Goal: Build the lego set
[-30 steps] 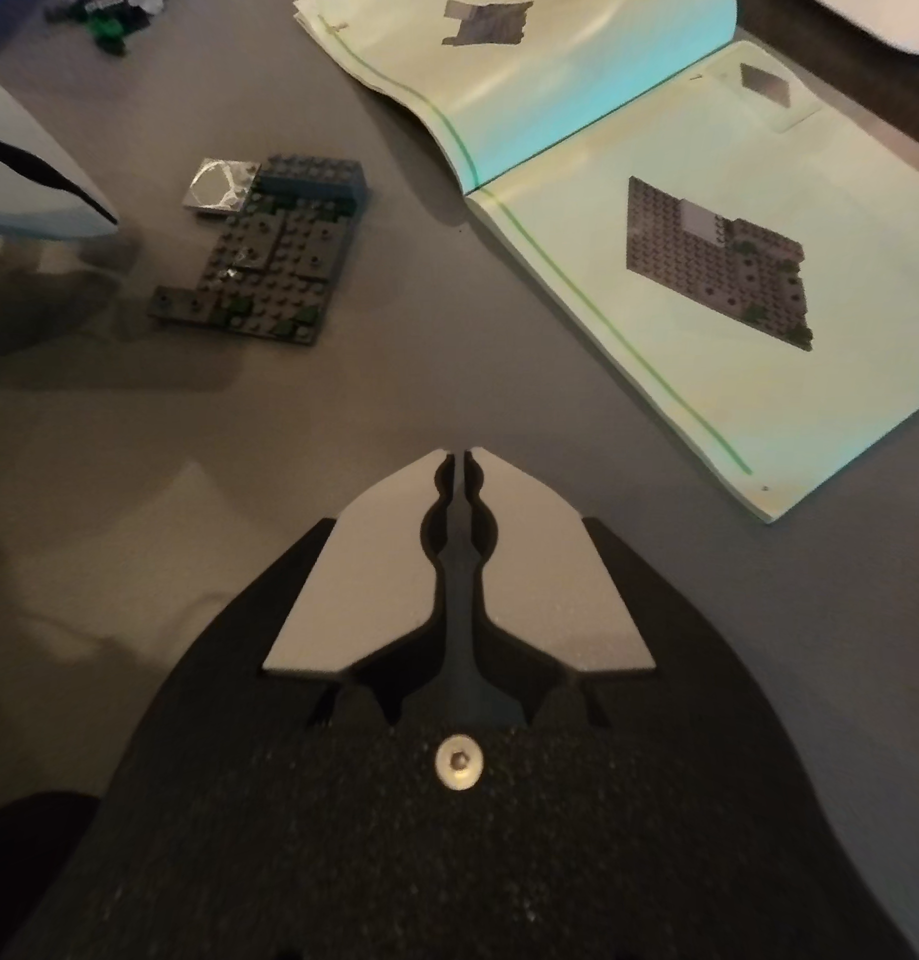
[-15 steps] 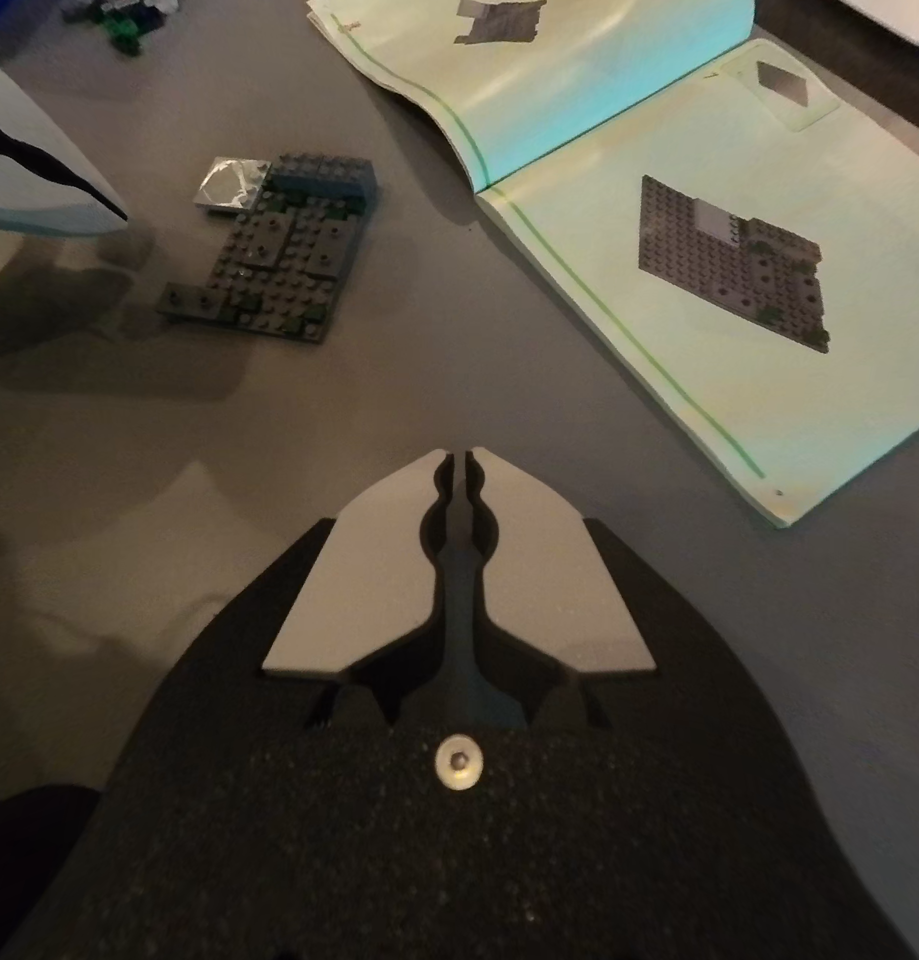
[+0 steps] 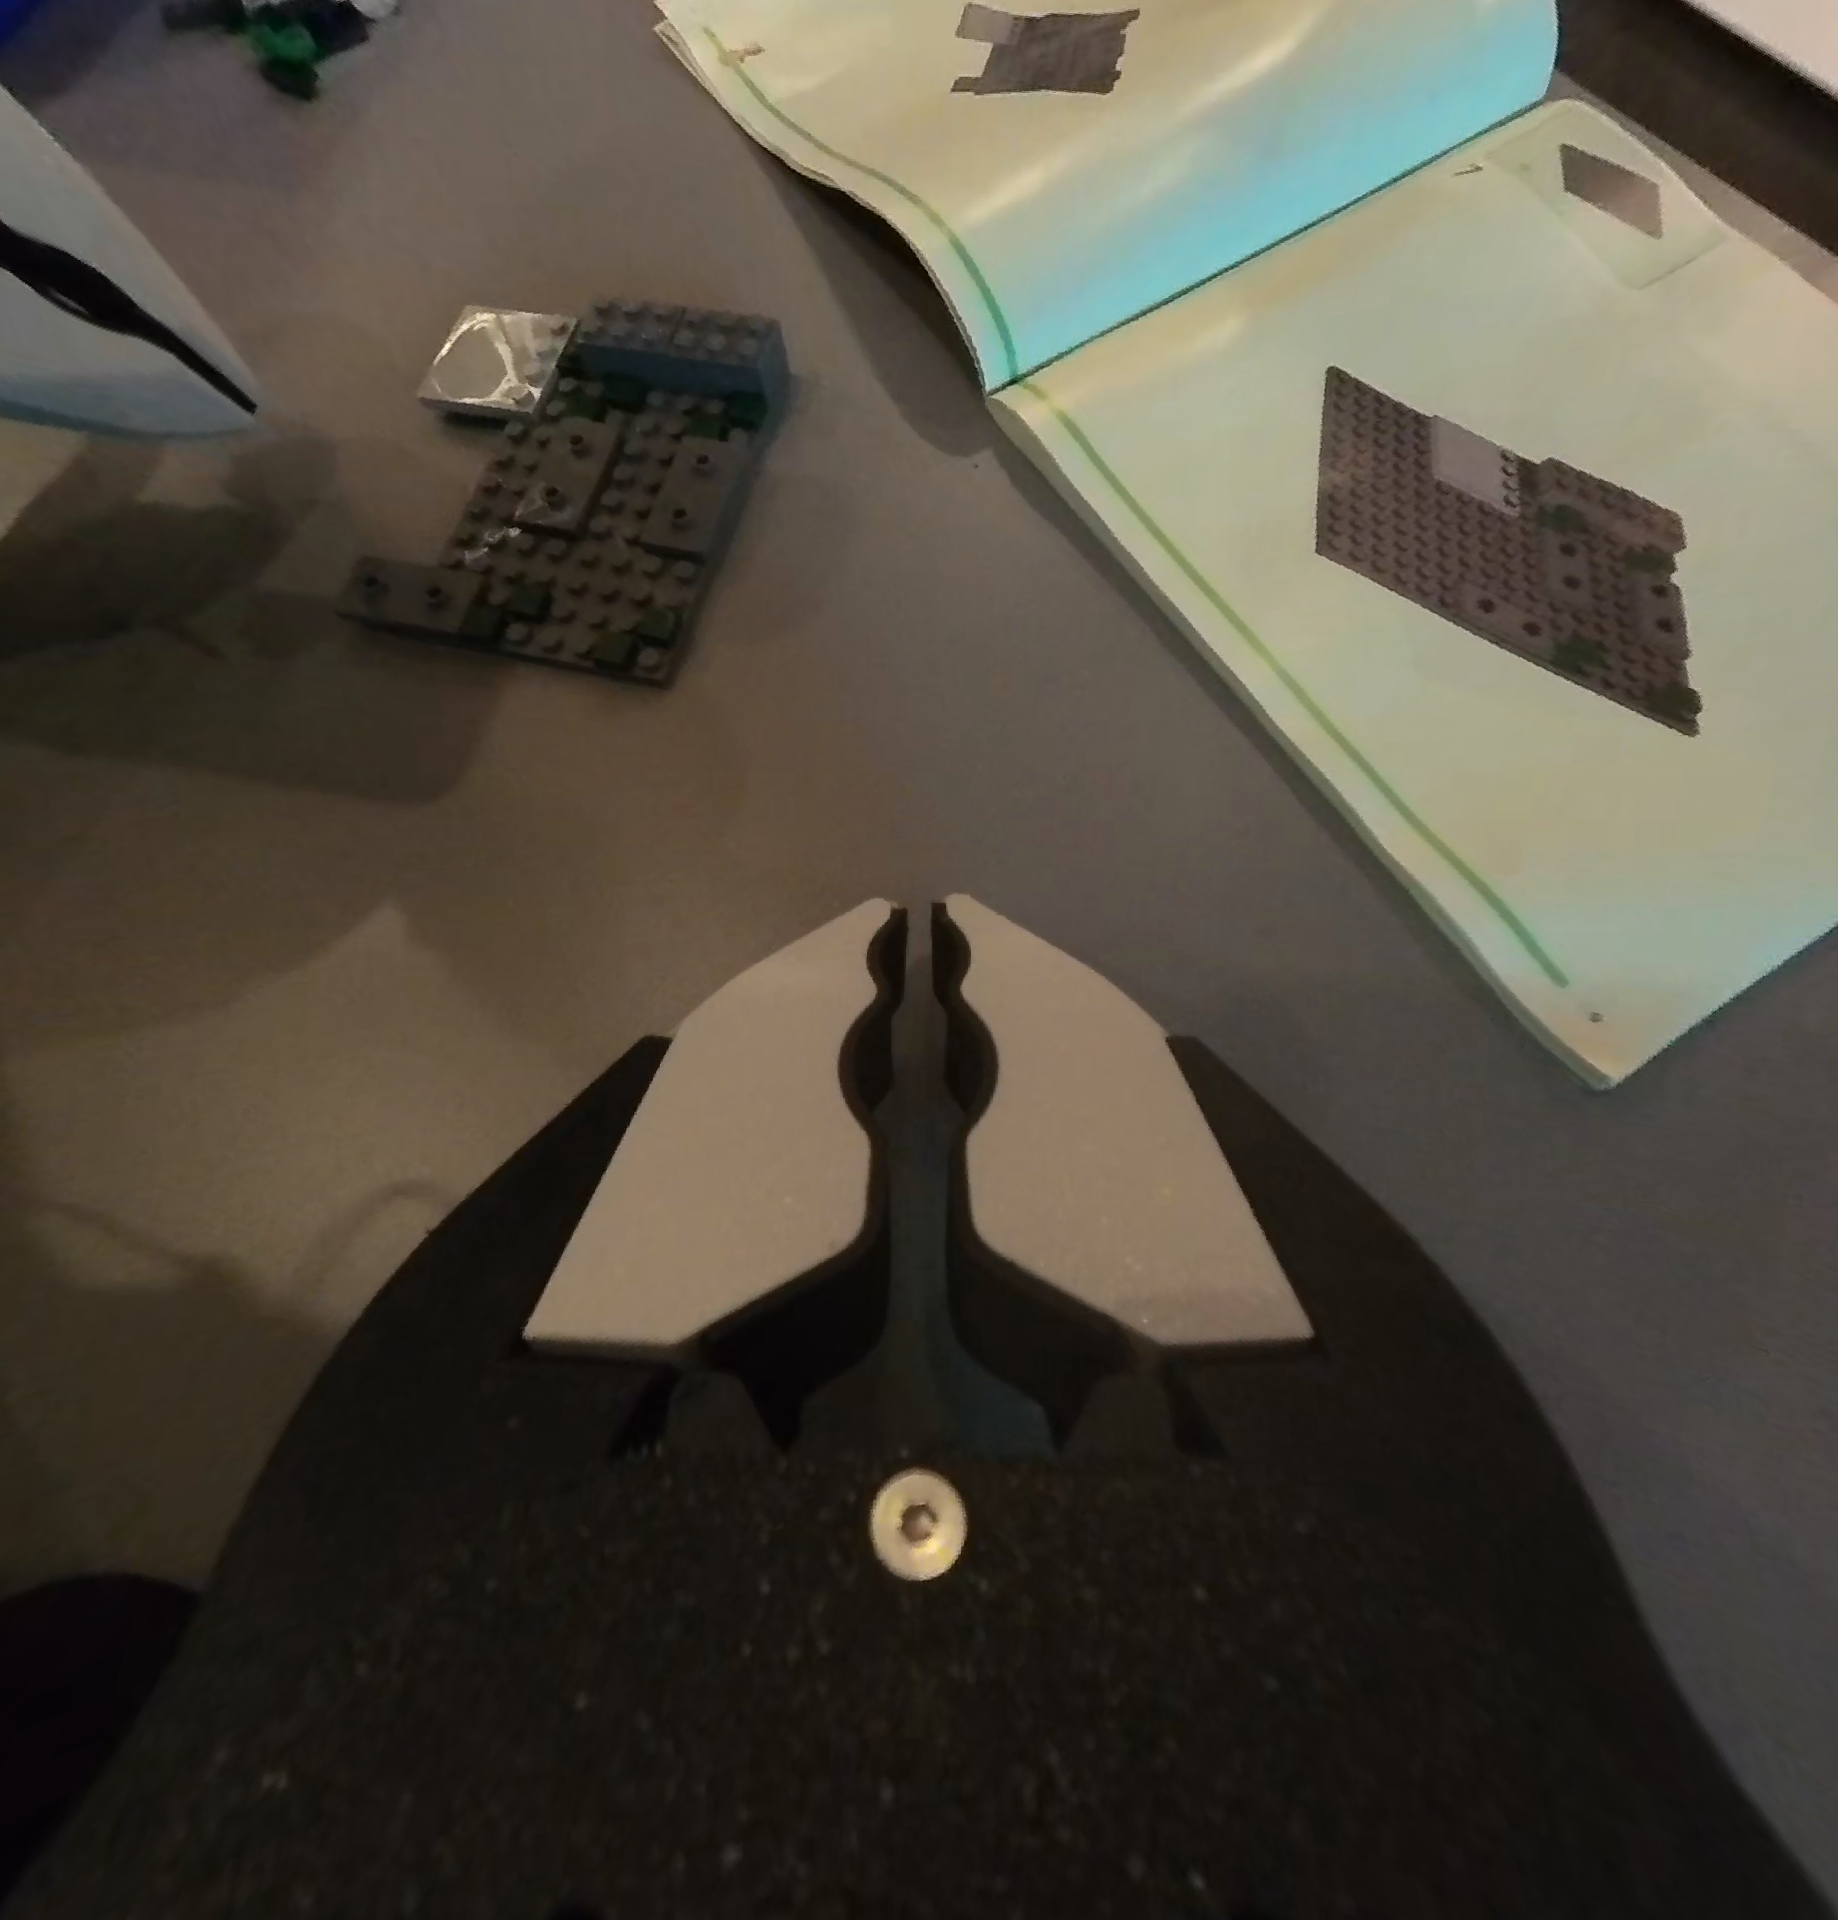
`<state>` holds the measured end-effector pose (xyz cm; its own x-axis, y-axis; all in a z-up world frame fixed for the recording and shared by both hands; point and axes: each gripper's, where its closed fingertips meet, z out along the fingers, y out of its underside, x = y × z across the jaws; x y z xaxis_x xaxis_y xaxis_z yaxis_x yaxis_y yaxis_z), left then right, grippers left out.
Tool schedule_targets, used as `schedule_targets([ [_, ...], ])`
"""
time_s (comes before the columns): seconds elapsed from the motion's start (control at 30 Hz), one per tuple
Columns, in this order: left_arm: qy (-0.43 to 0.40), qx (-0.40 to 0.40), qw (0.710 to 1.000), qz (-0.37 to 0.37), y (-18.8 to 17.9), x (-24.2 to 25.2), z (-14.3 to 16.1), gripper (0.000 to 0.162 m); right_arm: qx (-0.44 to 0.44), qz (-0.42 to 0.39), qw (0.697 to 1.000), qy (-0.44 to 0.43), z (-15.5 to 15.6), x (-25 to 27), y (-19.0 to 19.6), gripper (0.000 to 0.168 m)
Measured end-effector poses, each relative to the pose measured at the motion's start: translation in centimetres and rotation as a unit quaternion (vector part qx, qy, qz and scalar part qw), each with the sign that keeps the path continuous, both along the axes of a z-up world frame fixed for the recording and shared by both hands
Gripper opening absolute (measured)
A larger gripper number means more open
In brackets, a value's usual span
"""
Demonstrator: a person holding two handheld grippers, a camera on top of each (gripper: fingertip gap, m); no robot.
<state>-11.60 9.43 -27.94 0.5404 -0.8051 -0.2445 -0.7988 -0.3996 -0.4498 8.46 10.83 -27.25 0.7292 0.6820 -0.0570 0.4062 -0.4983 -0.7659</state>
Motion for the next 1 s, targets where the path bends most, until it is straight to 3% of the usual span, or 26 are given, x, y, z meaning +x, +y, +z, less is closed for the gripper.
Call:
schedule_targets([
  [0.27,-0.013,0.008,1.000,0.005,1.0,-0.4,-0.1,0.000,0.004,0.000,1.000,0.001,0.1,-0.1,0.0,0.004],
  [0.63,0.005,0.056,0.997,0.050,8.7,-3.4,2.1,0.000,-0.002,0.002,1.000,-0.001,-0.4,-0.3,0.0,0.004],
  [1.0,0.008,0.055,0.997,0.047,15.4,-1.3,2.8,0.000,-0.002,-0.006,1.000,0.005,-0.4,0.0,0.2,0.004],
])
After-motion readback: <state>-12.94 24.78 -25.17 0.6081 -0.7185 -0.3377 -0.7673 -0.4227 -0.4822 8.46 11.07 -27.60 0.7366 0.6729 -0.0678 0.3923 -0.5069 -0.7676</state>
